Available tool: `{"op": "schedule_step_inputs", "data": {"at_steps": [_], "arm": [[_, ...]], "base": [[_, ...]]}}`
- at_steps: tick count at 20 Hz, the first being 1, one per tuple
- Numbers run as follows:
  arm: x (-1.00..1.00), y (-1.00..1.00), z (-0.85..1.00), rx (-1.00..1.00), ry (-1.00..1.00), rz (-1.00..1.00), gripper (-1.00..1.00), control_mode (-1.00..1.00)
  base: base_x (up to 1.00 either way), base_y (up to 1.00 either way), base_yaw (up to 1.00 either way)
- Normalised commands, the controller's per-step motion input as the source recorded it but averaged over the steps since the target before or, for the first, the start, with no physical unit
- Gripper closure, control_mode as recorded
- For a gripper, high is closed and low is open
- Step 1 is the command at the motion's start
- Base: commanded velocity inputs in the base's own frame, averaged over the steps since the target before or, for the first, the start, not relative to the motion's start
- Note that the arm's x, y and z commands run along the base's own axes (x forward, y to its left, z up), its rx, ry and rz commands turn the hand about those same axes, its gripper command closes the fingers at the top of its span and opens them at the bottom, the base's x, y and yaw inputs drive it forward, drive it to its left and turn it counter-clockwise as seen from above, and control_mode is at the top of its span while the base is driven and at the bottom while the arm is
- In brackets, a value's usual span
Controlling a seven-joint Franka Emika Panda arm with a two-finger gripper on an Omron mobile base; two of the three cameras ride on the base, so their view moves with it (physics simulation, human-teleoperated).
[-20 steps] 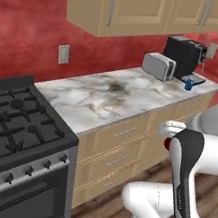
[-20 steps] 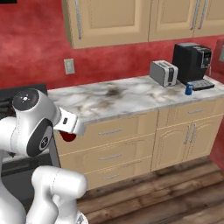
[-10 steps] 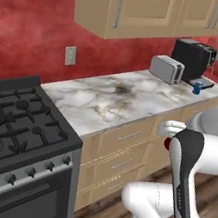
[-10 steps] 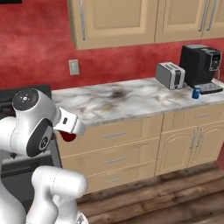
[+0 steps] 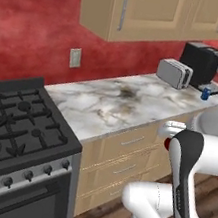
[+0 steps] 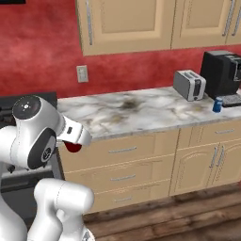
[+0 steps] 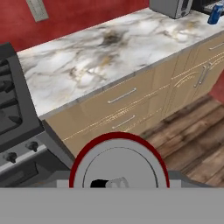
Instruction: Four empty soda cans are scattered around the kitchen. Gather all the cans and cluster them next to the stove for recycling.
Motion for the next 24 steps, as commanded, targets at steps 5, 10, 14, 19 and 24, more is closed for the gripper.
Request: {"op": "schedule_step_inputs", "data": {"at_steps": [5,10,14,19,24], "arm": [[0.00,0.00,0.00,0.00,0.00,0.00,1.00,1.00],[0.00,0.00,0.00,0.00,0.00,0.00,1.00,1.00],[0.00,0.00,0.00,0.00,0.00,0.00,1.00,1.00],[0.00,0.00,0.00,0.00,0.00,0.00,1.00,1.00],[0.00,0.00,0.00,0.00,0.00,0.00,1.00,1.00]], "base": [[0.53,-0.21,0.18],[0.51,-0.13,0.16],[0.50,-0.06,0.15],[0.45,-0.04,0.14],[0.43,-0.08,0.14]]}}
